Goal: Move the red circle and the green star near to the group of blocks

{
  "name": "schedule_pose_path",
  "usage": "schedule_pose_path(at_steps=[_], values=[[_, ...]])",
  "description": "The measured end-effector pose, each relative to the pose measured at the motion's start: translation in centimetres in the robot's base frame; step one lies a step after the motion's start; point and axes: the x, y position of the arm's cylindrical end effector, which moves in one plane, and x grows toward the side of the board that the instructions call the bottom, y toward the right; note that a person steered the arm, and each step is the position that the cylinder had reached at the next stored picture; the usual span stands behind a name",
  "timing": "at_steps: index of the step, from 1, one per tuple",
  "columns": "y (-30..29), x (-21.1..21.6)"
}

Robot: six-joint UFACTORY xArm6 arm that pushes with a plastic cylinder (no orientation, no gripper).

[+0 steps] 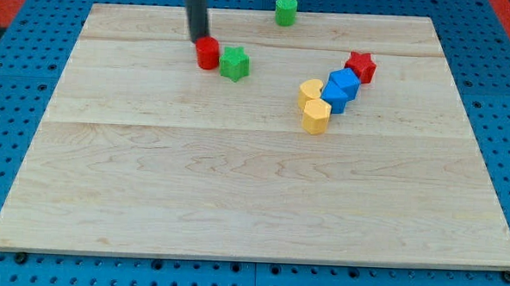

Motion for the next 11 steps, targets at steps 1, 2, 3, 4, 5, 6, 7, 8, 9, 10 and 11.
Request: schedule_pose_path(at_steps=[1, 2, 3, 4, 5, 6, 7, 8, 9, 10, 11], values=[[5.5, 3.6], [9.4, 6.4], [7.1, 7.3], [5.0, 7.4], [1.7, 7.0], [-0.2, 8.2], [3.0, 11.5], [6.9, 13.1], [7.3, 13.8], [3.3, 12.8], [-2.7, 11.1]])
